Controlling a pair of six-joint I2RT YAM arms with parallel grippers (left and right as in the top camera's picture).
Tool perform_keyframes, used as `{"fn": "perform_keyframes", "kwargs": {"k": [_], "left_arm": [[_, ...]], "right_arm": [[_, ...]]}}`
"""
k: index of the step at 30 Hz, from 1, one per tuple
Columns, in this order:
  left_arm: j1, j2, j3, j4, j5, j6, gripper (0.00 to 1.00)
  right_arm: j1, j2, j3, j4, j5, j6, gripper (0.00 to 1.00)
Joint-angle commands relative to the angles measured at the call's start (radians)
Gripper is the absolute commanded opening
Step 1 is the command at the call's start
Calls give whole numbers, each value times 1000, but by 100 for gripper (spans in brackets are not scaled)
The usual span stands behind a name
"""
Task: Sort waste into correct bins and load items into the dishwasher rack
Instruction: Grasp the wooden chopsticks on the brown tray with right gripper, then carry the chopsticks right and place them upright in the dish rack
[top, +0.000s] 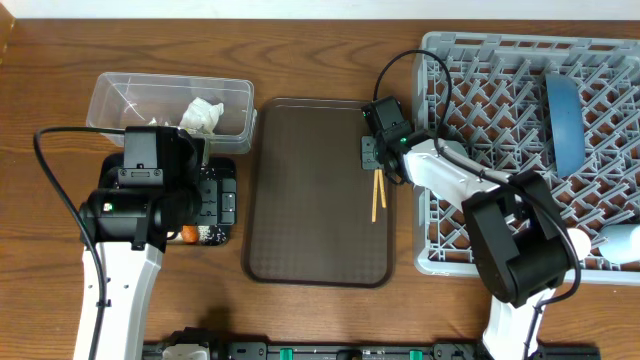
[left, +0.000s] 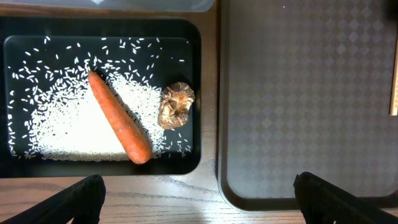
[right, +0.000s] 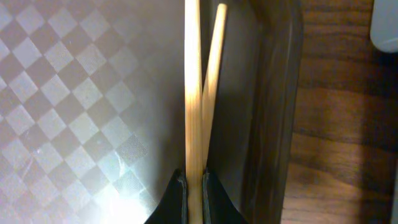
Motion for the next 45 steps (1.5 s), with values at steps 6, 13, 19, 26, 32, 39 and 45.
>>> {"fn": "perform_keyframes", "kwargs": {"k": [6,13,19,26,32,39,45], "left_arm": [[4,0,16,-4,6,18,98],[4,0,16,-4,6,18,98],[4,0,16,-4,6,18,98],[4,0,16,-4,6,18,98],[4,0,16,-4,6,18,98],[4,0,16,-4,6,18,98],[4,0,16,-4,6,18,98]], "right_arm": [[-5,-163,-2,-51,3,-42,1],[-10,-248,-2,-131,-10,-42,1],[-57,-423,-2,-179,-7,-69,1],[-240,-575,-2,-261,38,-200,1],[-405,-514,-3,-330,16,-285,1],[-438,-357,-3,-313,23,-327,1],[-434,-304,-1,-310,29,-327,50]]}}
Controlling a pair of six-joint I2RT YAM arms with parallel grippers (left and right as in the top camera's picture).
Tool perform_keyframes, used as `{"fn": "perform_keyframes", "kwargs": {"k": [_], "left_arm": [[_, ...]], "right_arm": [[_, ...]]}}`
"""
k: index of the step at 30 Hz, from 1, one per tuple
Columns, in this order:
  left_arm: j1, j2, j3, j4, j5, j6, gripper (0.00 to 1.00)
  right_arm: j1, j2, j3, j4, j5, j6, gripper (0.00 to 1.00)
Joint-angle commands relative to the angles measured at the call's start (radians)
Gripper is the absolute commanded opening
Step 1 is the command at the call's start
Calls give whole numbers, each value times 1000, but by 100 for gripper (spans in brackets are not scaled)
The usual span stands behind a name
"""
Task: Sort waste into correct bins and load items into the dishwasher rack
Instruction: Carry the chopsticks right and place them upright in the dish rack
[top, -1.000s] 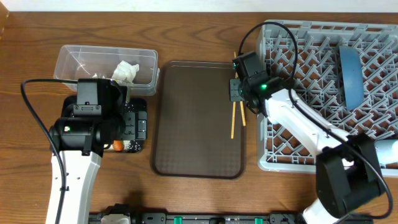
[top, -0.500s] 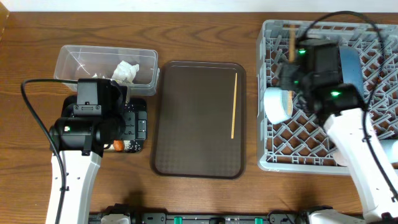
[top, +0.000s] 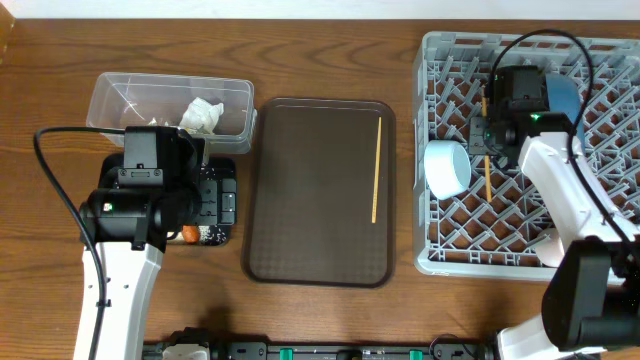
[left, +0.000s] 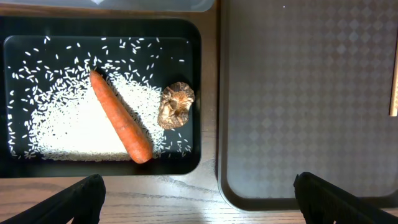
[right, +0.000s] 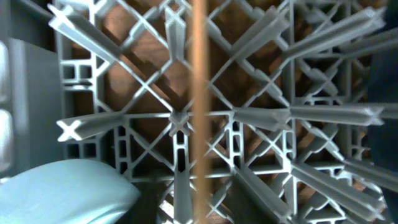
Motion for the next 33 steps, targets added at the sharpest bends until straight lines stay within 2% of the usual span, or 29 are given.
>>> {"fn": "perform_keyframes", "kwargs": {"k": [1,7,9,14,16,18,25,30,33], "left_arm": [[4,0,16,-4,6,17,98],[4,0,16,-4,6,17,98],[4,0,16,-4,6,17,98],[4,0,16,-4,6,17,98],[4,0,16,-4,6,17,98],[4,0,16,-4,6,17,98],[4,0,16,-4,6,17,98],[4,0,16,-4,6,17,98],[4,0,16,-4,6,17,98]], "right_arm": [[-2,-16,4,5,8,-16,54],[53,-134,8,2,-193,-15,57],[102,-180,8,2,-262,35,57],[243,-206,7,-6,-305,106,52],[304,-187,6,-12,-278,143,52],[357,-153,6,-27,-244,245,52],[454,40,6,-36,-99,499,41],[452,170,6,16,-89,526,46],[453,221,6,42,-116,523,42]]}}
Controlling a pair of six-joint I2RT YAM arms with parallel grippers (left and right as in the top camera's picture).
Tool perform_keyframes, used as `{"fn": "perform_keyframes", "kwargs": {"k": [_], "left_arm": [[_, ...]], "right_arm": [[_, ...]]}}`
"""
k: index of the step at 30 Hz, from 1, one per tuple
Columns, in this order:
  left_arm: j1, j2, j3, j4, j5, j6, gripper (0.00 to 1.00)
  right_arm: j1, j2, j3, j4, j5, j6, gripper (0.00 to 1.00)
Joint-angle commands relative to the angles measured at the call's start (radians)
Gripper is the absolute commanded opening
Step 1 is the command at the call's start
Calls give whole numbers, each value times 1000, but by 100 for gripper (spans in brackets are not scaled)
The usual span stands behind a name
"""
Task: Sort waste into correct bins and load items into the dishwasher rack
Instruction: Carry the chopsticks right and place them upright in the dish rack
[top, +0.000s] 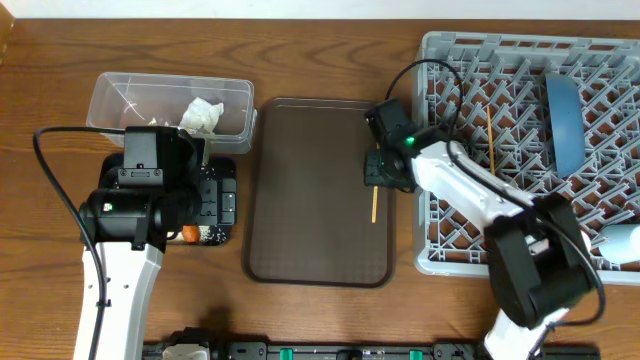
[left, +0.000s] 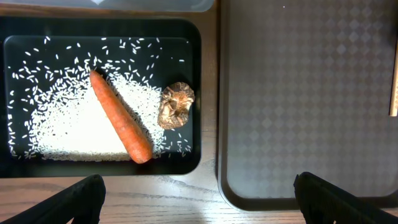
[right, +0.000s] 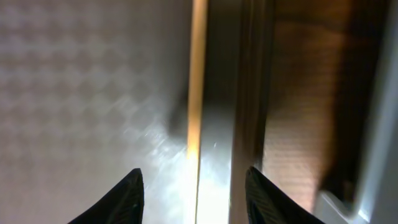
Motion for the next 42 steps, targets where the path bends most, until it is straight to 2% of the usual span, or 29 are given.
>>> {"fn": "perform_keyframes", "kwargs": {"k": [1,4,11,12,17,23,29,38,42], "left_arm": [[4,0,16,-4,6,17,98],[4,0,16,-4,6,17,98],[4,0,16,-3,6,17,98],[4,0,16,-3,6,17,98],[4,0,16,-3,6,17,98],[4,0,16,-3,6,17,98],[4,0,16,-3,6,17,98],[4,0,16,-3,6,17,98],[4,0,16,-3,6,17,98]], "right_arm": [[2,48,5,19,3,44,40],[3,74,5,29,-2,19,34],[7,90,5,34,9,11,8],[6,90,6,36,8,11,1],[5,22,39,0,3,-69,1],[-8,-205,81,-40,8,-208,1],[-126,-406,81,-83,123,-322,1],[-436,-380,62,-163,99,-469,1],[-490,-310,51,-164,67,-533,1]]}}
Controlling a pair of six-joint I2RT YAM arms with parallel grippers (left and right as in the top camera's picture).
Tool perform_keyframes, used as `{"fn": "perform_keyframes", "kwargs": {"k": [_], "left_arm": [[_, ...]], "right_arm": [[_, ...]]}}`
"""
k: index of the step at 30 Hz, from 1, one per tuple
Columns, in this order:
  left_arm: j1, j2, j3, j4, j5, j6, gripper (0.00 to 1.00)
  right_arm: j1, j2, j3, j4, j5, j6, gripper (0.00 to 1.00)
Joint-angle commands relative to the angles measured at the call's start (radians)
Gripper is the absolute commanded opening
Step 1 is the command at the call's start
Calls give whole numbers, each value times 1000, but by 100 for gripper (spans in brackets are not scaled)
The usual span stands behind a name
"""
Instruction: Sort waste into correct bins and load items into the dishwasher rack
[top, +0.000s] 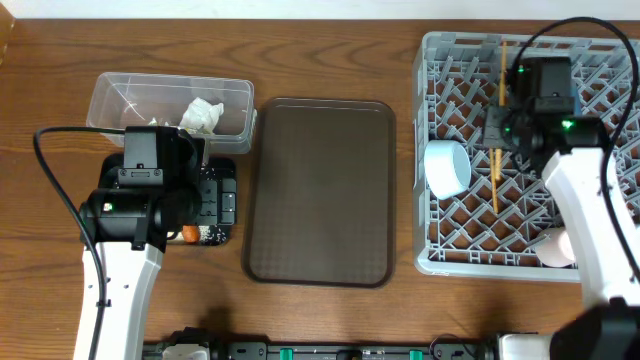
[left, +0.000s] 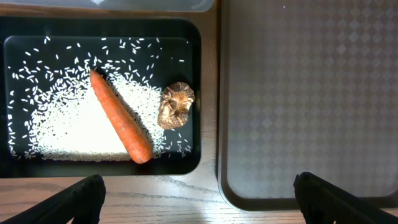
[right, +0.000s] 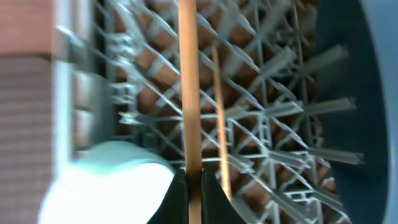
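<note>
My right gripper (right: 193, 182) is shut on a wooden chopstick (right: 189, 87), held over the grey dishwasher rack (top: 440, 255). From overhead the held chopstick (top: 503, 62) points to the rack's far side. A second chopstick (top: 494, 182) lies in the rack close by, thinner and lower in the right wrist view (right: 217, 112). A white cup (top: 447, 168) sits to the left and a blue plate (right: 360, 93) to the right. My left gripper (left: 199, 208) hangs open by the black bin (left: 205, 93), which holds rice, a carrot (left: 119, 124) and a mushroom (left: 176, 104).
The brown tray (top: 320, 190) lies between the bins and the rack with nothing on it. A clear bin (top: 130, 95) with crumpled paper (top: 200, 113) stands at the back left. Another white cup (top: 556, 248) sits at the rack's front right.
The right gripper was open over the last chopstick at the tray's right edge. It is now shut on that chopstick above the rack, and the tray is bare. The left arm has not moved.
Two chopsticks lay on the tray with the right gripper shut on one. Then it held that one over the rack. Then that chopstick lay in the rack and the gripper stood open at the second. Now the second is held above the rack.
</note>
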Motion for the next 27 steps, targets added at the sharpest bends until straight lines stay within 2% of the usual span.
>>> {"fn": "perform_keyframes", "kwargs": {"k": [1,4,5,7,8,9,12,16,20,22,25,27], "left_arm": [[4,0,16,-4,6,17,98],[4,0,16,-4,6,17,98],[4,0,16,-4,6,17,98],[4,0,16,-4,6,17,98],[4,0,16,-4,6,17,98],[4,0,16,-3,6,17,98],[4,0,16,-4,6,17,98],[4,0,16,-4,6,17,98],[4,0,16,-3,6,17,98],[4,0,16,-4,6,17,98],[4,0,16,-3,6,17,98],[4,0,16,-3,6,17,98]], "right_arm": [[-27,63,-17,0,-11,-86,1],[-34,111,-17,21,1,-86,1],[-34,124,-17,25,1,-86,7],[-34,140,-17,24,0,-86,46],[-34,141,-17,19,-9,-85,56],[-32,139,-16,13,-23,-85,60],[-27,98,-4,-22,-82,-63,68],[-19,-26,5,-78,-234,-24,68],[8,-195,5,-111,-487,-17,68],[29,-273,5,-114,-571,-18,74],[68,-380,5,-132,-586,-18,99],[89,-436,5,-153,-583,-18,99]]}}
